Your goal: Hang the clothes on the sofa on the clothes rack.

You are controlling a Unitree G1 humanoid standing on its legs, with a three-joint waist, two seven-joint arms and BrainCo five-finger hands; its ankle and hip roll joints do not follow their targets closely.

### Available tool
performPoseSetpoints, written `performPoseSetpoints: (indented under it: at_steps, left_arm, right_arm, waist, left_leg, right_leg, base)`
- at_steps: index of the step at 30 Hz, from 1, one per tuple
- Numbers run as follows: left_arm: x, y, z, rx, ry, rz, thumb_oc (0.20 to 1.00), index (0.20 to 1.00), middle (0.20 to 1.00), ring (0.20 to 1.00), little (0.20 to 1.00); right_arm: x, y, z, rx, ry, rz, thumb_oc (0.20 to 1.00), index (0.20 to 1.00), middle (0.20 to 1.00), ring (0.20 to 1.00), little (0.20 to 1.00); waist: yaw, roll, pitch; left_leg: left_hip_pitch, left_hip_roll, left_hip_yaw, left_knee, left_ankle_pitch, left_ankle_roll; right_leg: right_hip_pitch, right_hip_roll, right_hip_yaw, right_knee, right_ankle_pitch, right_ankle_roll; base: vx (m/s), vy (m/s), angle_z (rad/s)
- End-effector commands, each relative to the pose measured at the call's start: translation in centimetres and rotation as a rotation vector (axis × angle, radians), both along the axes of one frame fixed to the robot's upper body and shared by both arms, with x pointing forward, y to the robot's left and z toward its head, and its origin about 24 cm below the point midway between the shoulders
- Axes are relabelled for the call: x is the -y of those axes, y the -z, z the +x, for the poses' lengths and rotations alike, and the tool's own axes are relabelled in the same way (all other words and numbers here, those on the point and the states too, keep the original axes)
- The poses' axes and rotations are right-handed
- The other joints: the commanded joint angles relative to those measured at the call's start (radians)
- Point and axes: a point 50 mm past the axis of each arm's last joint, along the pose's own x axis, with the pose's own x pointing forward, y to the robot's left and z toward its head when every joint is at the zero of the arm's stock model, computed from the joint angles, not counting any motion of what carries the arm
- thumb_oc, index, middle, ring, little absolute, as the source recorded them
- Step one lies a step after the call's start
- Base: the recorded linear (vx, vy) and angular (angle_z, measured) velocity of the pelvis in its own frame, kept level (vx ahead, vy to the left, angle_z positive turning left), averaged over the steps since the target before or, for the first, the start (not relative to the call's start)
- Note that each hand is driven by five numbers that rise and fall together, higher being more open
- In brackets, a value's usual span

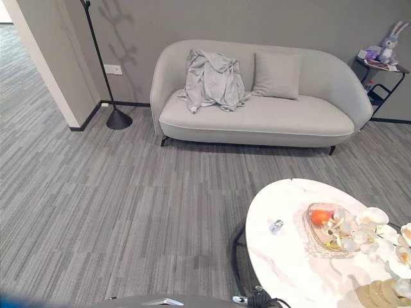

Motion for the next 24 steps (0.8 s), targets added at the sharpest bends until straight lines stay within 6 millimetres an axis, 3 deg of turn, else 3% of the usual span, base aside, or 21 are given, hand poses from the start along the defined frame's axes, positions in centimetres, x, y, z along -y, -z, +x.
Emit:
performPoseSetpoints:
  at_steps: [1,11,24]
  left_arm:
    - [-0.3,-0.2,1.4,0.029,0.065,0.027,1.000,1.000,1.000,1.000,1.000]
    - [0.0,-0.2,1.5,0.029,0.063,0.027,1.000,1.000,1.000,1.000,1.000]
    - [0.5,-0.1,1.7,0.015,0.142,0.027,1.000,1.000,1.000,1.000,1.000]
  right_arm:
    - [-0.2,-0.2,1.3,0.037,0.029,0.023,1.000,1.000,1.000,1.000,1.000]
    - [0.2,0.0,0.3,0.007,0.056,0.013,1.000,1.000,1.000,1.000,1.000]
    - [0.3,-0.2,1.1,0.023,0.047,0.010,1.000,1.000,1.000,1.000,1.000]
  waist:
    - [-0.017,0.032,-0.018]
    - [-0.019,0.037,-0.009]
    - [-0.026,0.046,-0.005]
  left_leg:
    - [-0.035,0.042,-0.011,0.003,0.037,-0.064]
    - [-0.035,0.035,-0.018,0.003,0.031,-0.058]
    - [-0.038,0.019,-0.011,0.003,0.027,-0.045]
  right_leg:
    - [-0.042,-0.097,0.048,0.007,-0.017,0.172]
    - [-0.045,-0.100,0.055,0.007,-0.011,0.174]
    - [-0.058,-0.118,0.051,0.007,0.005,0.184]
  base:
    - [0.00,0.000,0.00]
    - [0.00,0.003,0.00]
    - [0.00,0.036,0.00]
